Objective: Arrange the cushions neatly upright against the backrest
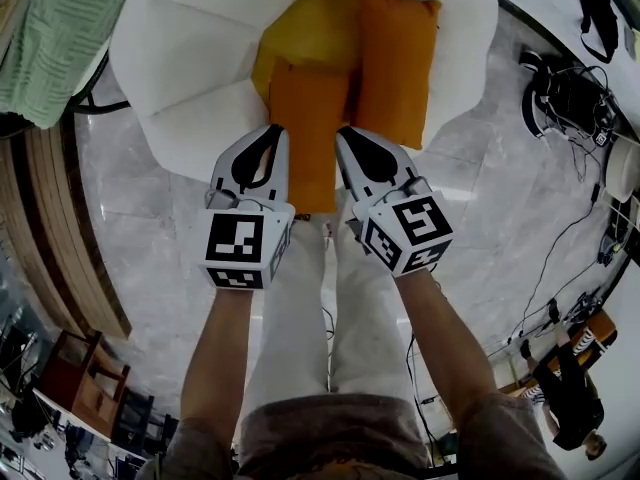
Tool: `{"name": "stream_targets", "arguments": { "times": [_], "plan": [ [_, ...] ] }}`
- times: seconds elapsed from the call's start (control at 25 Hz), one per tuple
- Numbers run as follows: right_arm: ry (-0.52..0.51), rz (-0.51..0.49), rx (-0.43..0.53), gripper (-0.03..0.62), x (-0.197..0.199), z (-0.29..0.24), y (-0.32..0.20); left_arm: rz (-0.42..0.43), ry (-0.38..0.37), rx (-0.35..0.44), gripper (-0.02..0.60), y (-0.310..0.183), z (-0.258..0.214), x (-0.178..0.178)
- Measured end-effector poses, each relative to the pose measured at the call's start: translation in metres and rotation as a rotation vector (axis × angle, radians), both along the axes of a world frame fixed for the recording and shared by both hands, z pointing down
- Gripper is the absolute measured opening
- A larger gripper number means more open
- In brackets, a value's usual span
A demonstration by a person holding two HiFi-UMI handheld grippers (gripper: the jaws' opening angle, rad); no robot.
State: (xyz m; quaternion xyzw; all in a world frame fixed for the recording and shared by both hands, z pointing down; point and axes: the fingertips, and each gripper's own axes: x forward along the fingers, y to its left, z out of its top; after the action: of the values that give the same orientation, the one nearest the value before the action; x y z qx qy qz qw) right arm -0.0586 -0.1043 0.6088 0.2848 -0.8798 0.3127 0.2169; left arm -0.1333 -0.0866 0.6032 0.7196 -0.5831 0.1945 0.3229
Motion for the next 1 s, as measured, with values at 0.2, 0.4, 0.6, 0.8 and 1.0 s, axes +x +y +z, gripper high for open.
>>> {"name": "stream_targets", "arguments": {
  "times": [0.2,0.4,0.6,0.8,1.0],
  "plan": [
    [0.013,-0.030,-0.041,0.050,-0.009,0.026,-0.016,-0.003,0.007,-0.063,0.080,-0.018,0.024,-0.007],
    [0.013,-0.024,-0.169,0.148,-0.014,0.066,-0.028,-0.009,-0.011,-0.134,0.138,-0.028,0.059,-0.015],
    [0.101,0.009,-0.315,0.163,-0.006,0.119,-0.024,-0.023,-0.004,-0.263,0.160,-0.023,0.111,-0.019],
    [0.186,0.020,-0.406,0.163,0.002,0.161,-0.013,-0.005,-0.001,-0.361,0.163,-0.011,0.153,-0.014],
    [0.235,0.043,-0.480,0.163,0.014,0.197,0.001,0.000,0.038,-0.461,0.178,0.008,0.191,-0.002]
  ]
}}
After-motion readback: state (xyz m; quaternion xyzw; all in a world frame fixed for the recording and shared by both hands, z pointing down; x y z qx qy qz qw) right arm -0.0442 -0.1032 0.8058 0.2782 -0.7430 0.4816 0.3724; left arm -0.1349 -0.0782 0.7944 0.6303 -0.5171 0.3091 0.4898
